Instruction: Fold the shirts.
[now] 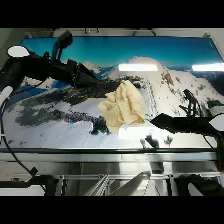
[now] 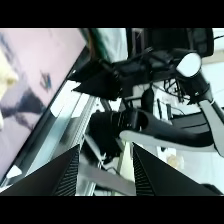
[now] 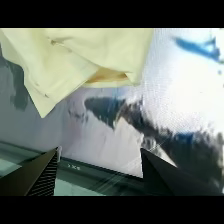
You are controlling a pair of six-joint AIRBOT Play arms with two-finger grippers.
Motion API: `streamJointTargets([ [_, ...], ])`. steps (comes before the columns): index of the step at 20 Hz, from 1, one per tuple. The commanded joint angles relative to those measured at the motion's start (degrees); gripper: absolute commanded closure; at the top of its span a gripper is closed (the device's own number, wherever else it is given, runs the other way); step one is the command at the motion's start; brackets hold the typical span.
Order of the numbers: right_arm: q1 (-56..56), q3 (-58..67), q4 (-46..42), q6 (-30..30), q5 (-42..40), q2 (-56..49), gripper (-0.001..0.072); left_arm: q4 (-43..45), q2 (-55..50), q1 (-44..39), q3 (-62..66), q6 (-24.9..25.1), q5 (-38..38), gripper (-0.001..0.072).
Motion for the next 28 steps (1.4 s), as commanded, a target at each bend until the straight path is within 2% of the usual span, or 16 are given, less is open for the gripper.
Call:
streamJointTargets([
  [1,-0.3,0.0,-0.4,-4.2,-2.0,-0.6,0.0147,8.8,-3.4,1.5,-1.8,-2.3,-1.4,0.0363],
  [3,-0.3,0.0,0.2,-7.3,-4.7,-4.0,0.0147,12.8,-3.4,1.7,-6.5,-1.8,4.3,0.0362],
  [5,-0.1,0.0,3.2,-12.0,-7.4,-10.4,0.0148,12.8,-3.4,1.1,-12.2,0.0,11.5,0.0361],
  [8,0.0,1.4,15.2,-27.4,-8.2,-20.1,0.0149,12.7,-4.0,-1.5,-18.6,0.4,21.4,0.0361],
  [10,0.8,3.7,20.0,-33.4,-8.2,-25.4,0.015,12.7,-6.4,-3.6,-19.8,0.5,24.7,0.0361],
  [12,1.7,7.1,19.7,-33.4,-8.2,-30.0,0.0161,12.7,-10.3,-5.8,-18.6,0.4,25.3,0.0361],
  [14,2.1,10.3,19.7,-33.4,-6.8,-33.4,0.036,12.7,-14.5,-7.8,-15.4,0.1,24.2,0.0361],
  [16,2.1,12.0,19.8,-33.4,-6.3,-34.5,0.0362,13.1,-18.3,-9.9,-11.8,-0.7,22.8,0.0362],
  [17,2.1,12.4,19.7,-33.4,-6.3,-34.6,0.0454,14.4,-20.0,-10.9,-9.7,-2.3,21.8,0.0362],
  [18,2.1,12.6,19.8,-33.6,-6.3,-34.5,0.0626,15.8,-21.7,-11.9,-7.6,-3.4,20.3,0.0364],
  [19,2.1,12.7,19.8,-34.1,-6.3,-34.5,0.0698,16.3,-23.1,-12.9,-5.5,-3.6,18.5,0.0387],
  [20,2.1,12.7,19.8,-34.1,-6.3,-34.5,0.0697,16.7,-24.5,-13.7,-3.2,-3.6,16.0,0.0624],
  [21,2.1,12.8,19.8,-34.1,-6.3,-34.5,0.0698,16.7,-25.5,-14.2,-1.3,-3.6,14.1,0.0709],
  [24,0.9,12.8,19.7,-34.1,-6.2,-33.4,0.0699,16.7,-24.7,-14.8,2.7,-3.7,12.2,0.0708],
  [28,-5.6,14.3,19.6,-34.2,-2.9,-25.9,0.07,16.7,-18.9,-11.6,6.5,-4.3,9.7,0.0707],
])
